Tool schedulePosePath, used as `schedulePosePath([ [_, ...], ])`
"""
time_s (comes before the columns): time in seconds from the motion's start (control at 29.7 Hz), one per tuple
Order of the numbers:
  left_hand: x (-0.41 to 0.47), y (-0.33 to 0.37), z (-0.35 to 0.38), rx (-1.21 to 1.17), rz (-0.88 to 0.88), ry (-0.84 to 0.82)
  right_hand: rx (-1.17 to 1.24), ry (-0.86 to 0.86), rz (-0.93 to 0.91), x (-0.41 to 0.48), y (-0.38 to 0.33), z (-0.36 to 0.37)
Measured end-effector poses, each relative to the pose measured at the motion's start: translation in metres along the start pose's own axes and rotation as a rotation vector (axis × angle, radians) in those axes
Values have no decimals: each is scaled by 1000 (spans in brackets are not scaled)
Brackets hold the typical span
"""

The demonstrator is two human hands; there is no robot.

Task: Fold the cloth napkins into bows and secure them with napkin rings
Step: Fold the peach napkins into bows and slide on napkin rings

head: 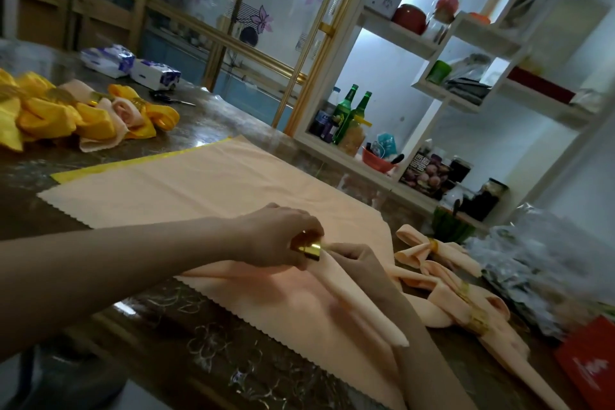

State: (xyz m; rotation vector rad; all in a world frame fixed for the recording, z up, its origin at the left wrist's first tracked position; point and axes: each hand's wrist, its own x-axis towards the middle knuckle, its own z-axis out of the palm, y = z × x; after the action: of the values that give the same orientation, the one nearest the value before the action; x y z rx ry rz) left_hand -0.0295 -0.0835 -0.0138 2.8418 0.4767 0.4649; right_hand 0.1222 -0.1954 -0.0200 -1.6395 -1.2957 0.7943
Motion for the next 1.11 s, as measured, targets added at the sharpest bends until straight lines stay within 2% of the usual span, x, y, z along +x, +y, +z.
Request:
schedulePosePath([
  [0.17, -1, -5, 1, -3, 11, 62, 70, 12, 72, -2, 3, -17],
  [0.27, 0, -1, 1, 106, 67, 117, -57, 61, 102, 5, 1, -2],
  [0.37, -4, -6, 1, 269, 116, 199, -48, 43, 119, 6, -1, 6],
  [0.44, -9, -10, 6, 270, 134, 225, -41, 68, 109, 5, -1, 8],
  [0.51, -14, -14, 8, 167, 77, 259, 47, 102, 81, 6, -2, 9],
  [0.61, -18, -20, 1, -75, -195, 332, 299, 153, 56, 7, -4, 7],
  [0.71, -19, -27, -7, -661, -435, 374, 510, 178, 23, 5, -7, 2],
  [0.78, -17, -28, -11, -1029, -467, 276, 614, 151, 18, 1, -9, 2],
  [0.88, -11, -15, -17, -1092, -477, 77, 736, 121, 19, -3, -14, 4],
  [0.98, -5, -5, -15, -1096, -456, -102, 698, 138, -2, -3, -18, 5],
  [1.01, -4, -2, -13, -1097, -434, -105, 680, 140, -10, -3, -18, 5],
  [1.11, -7, 7, -9, -1178, -356, 58, 608, 149, -28, -5, -20, 7],
])
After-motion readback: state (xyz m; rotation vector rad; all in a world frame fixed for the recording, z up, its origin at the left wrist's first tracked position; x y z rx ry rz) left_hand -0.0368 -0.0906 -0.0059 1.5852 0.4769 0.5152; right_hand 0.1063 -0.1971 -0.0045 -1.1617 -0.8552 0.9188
